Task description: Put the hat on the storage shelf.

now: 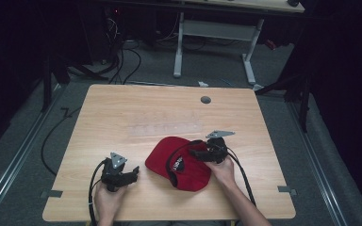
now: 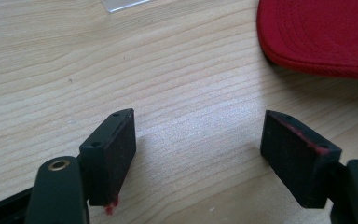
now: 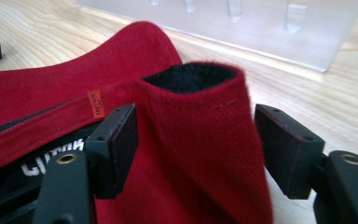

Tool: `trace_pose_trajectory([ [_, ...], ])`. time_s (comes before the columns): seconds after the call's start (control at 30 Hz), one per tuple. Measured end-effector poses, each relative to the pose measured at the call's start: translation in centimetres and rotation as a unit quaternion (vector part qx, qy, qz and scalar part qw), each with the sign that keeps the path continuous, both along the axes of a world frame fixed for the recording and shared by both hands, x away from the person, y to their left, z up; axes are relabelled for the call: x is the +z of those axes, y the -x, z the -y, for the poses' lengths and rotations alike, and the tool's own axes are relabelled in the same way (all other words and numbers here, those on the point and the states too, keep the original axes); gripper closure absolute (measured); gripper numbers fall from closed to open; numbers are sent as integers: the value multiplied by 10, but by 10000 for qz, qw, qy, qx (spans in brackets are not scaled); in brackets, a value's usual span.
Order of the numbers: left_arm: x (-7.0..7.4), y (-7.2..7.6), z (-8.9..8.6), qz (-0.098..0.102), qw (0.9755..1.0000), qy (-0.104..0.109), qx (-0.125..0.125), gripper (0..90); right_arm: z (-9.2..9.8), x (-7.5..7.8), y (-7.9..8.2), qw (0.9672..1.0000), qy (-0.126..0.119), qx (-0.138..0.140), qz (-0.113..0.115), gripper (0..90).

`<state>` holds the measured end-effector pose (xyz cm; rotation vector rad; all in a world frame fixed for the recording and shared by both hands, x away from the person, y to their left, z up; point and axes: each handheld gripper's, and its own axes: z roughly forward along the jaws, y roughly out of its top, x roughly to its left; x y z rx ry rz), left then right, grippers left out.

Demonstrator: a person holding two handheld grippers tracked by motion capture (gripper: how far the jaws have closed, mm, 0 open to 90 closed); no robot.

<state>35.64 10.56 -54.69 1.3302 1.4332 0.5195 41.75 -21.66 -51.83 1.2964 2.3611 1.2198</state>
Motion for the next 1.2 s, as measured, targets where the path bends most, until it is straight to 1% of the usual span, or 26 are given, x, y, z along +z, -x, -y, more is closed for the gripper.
trace_pose_trajectory([
  [0.03, 0, 0, 0, 1, 10000, 2, 2, 268, -1, -4, -2, 10000, -39, 31, -60, 329],
  [0.17, 0, 0, 0, 1, 10000, 3, 5, 268, -3, -8, -3, 9999, -65, 80, -101, 343],
  [0.2, 0, 0, 0, 3, 10000, 6, 7, 268, -5, -10, -4, 9998, -80, 107, -122, 360],
  [0.27, 0, 0, 0, 2, 10000, 5, 6, 268, -5, -11, -4, 9998, -87, 126, -107, 374],
  [0.33, 0, 0, 0, 3, 10000, 7, 8, 268, -5, -12, -4, 9998, -114, 164, -84, 416],
  [0.37, 0, 0, 0, 2, 10000, 6, 8, 268, -6, -13, -4, 9998, -77, 186, -46, 438],
  [0.4, 0, 0, 0, 3, 10000, 6, 8, 268, -6, -14, -3, 9998, -71, 181, -48, 473],
  [0.53, 0, 0, 0, 3, 10000, 5, 9, 268, -6, -11, 1, 9994, 82, 289, 161, 610],
  [0.57, 0, 0, 0, 3, 10000, 4, 9, 268, -6, -11, 2, 9993, 94, 306, 169, 645],
  [0.6, 0, 0, 0, 3, 10000, 5, 10, 268, -5, -10, 2, 9992, 85, 343, 207, 682],
  [0.63, 0, 0, 0, 3, 10000, 3, 9, 268, -3, -10, 3, 9990, 29, 384, 213, 750],
  [0.73, 0, 0, 0, 3, 10000, 4, 12, 268, 0, -8, 5, 9984, -12, 523, 220, 817],
  [0.87, 0, 0, 0, 2, 10000, 2, 11, 268, 0, -4, 8, 9978, 32, 616, 258, 838],
  [1.03, 0, 0, 0, 1, 10000, 2, 15, 268, 1, 1, 11, 9977, -94, 640, 202, 849],
  [1.07, 0, 0, 0, 1, 10000, 1, 15, 268, 1, 5, 13, 9976, -118, 655, 209, 851],
  [1.13, 0, 0, 0, 0, 10000, 1, 15, 268, 1, 7, 14, 9973, -126, 680, 228, 851],
  [1.2, 0, 0, 0, 0, 10000, 0, 14, 268, 2, 12, 18, 9971, -165, 699, 249, 853],
])
